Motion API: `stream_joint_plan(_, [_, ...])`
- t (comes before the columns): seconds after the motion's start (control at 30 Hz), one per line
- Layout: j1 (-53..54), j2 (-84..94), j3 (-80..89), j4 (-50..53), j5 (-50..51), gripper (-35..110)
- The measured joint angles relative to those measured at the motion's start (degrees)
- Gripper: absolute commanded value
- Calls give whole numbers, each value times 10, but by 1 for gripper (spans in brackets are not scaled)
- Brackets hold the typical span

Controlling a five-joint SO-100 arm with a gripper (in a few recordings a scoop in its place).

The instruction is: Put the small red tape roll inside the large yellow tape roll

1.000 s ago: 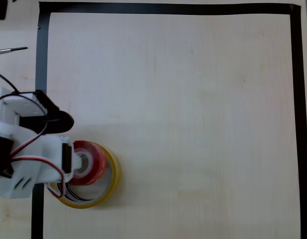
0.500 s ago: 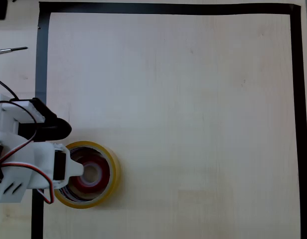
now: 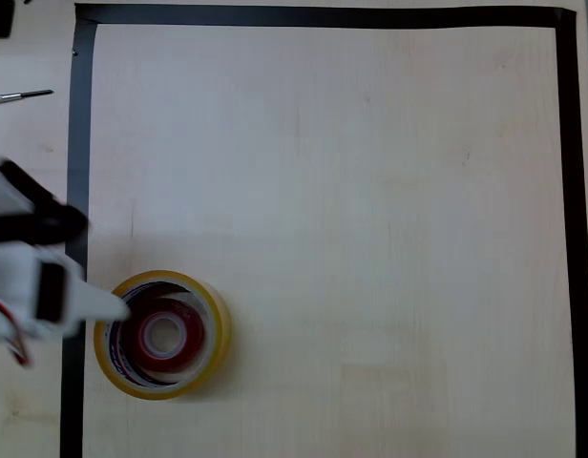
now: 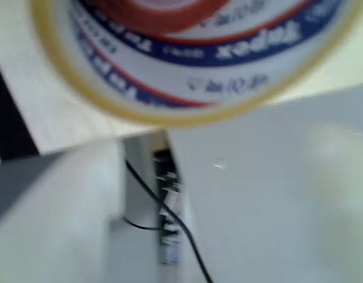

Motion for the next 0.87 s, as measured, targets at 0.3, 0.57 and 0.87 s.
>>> stream_joint_plan(0.3, [-91,366,287,-45,24,0])
stream_joint_plan(0.57, [-115,564,579,-200,127,0])
stream_joint_plan(0.87, [-131,617,615,-187,200,0])
